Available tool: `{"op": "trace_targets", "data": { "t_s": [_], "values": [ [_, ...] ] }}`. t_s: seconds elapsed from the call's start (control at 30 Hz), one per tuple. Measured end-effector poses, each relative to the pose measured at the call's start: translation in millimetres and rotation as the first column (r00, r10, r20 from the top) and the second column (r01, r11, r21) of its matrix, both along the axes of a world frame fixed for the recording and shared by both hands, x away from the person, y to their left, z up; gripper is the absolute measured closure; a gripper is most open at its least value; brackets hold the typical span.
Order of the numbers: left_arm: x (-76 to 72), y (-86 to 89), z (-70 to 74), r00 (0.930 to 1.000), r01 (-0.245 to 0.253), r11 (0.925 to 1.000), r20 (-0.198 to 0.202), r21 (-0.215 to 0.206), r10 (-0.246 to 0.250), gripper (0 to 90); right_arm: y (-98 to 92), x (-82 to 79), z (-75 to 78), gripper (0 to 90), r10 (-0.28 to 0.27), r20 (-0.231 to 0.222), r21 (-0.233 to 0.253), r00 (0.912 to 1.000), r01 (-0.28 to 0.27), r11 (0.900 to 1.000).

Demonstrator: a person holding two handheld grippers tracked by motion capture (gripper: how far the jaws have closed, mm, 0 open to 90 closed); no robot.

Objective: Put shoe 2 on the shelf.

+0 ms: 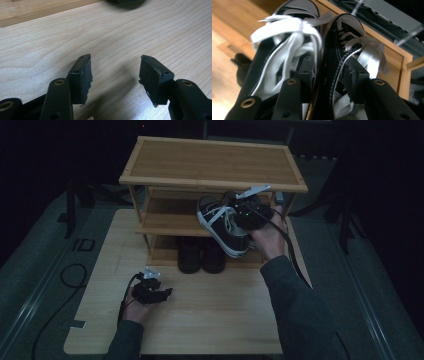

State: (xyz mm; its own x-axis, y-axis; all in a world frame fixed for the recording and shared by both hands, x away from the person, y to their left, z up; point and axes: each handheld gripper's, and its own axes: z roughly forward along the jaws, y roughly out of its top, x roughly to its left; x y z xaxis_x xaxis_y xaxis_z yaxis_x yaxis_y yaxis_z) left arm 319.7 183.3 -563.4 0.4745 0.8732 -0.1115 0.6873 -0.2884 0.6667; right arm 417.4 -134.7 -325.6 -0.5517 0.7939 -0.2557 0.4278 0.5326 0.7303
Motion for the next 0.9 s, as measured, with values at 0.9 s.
{"op": "trace_targets", "data": {
  "t_s": [0.9],
  "values": [
    [0.8, 2.5, 19.3, 0.9997, -0.026, 0.9997, 0.001, -0.001, 0.026, 65.0, -28.5, -26.1, 16.9, 84.0, 0.216, 0.046, 0.035, 0.9754, -0.218, 0.975]
  ]
}}
